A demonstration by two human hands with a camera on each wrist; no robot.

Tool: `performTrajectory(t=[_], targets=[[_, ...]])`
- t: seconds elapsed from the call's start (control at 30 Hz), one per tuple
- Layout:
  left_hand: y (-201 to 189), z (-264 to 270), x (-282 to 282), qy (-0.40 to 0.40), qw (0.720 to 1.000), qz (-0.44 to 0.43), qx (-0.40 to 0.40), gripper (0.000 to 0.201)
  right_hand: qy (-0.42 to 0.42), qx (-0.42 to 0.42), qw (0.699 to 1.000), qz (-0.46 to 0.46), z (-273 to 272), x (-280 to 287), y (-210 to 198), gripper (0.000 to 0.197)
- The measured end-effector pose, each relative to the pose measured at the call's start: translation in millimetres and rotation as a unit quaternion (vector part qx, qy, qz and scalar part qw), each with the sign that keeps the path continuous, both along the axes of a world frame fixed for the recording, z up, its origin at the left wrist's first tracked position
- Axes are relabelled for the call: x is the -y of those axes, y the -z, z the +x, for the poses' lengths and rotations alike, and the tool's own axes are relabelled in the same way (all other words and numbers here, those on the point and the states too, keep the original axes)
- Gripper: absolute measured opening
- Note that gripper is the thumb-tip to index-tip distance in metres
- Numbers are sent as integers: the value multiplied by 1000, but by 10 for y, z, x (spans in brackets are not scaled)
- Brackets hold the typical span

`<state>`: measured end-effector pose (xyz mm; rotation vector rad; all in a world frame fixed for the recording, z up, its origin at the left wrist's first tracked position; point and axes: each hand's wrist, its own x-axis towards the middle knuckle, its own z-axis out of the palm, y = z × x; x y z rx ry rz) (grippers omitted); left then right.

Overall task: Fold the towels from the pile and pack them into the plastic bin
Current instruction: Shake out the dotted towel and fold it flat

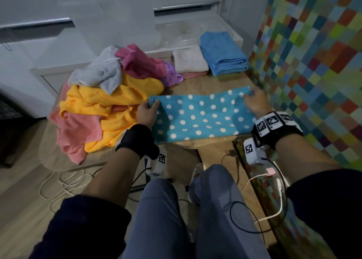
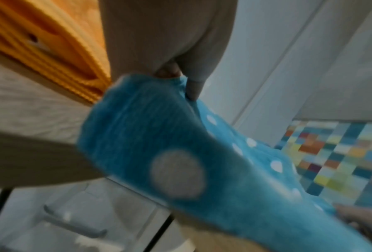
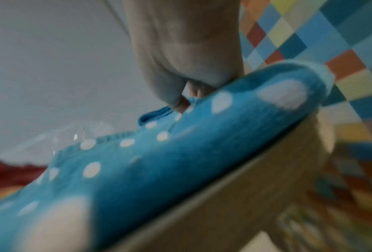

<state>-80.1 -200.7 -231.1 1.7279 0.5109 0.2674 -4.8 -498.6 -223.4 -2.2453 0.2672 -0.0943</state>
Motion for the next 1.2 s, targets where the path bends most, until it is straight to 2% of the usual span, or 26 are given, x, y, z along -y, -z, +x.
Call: performTrajectory(t=[0.1,0.2,0.3,0.33,0.4,0.47,0.6,0.73,1.03,1.2], targets=[[69,68,6,11,997,64,-35,31,-27,-50,995,-78,102,51,129,35],[85,92,-35,-18,998,26,-47,41,-21,-28,987,-154,54,24,130,34],[107,40,-50,-11,999,40,-33,24,-11,-5,974,-227,39,0,150,33],[124,16,-46,3,999,42,-7,22,-8,-1,973,-232,40,-1,167,34],[119,-37,-20,29,997,72,30,33,5,12,974,-226,82,16,200,37],[162,-44,-22,51,994,86,31,37,20,24,973,-230,104,19,208,37],[155,-31,16,67,996,62,12,48,14,20,969,-245,104,10,207,39],[57,97,-16,44,992,113,33,41,20,16,967,-254,117,7,205,37],[97,122,-11,23,973,227,-17,32,3,-21,962,-274,181,-48,158,34],[76,143,23,77,936,336,-71,43,-11,-24,964,-263,154,-70,84,37]])
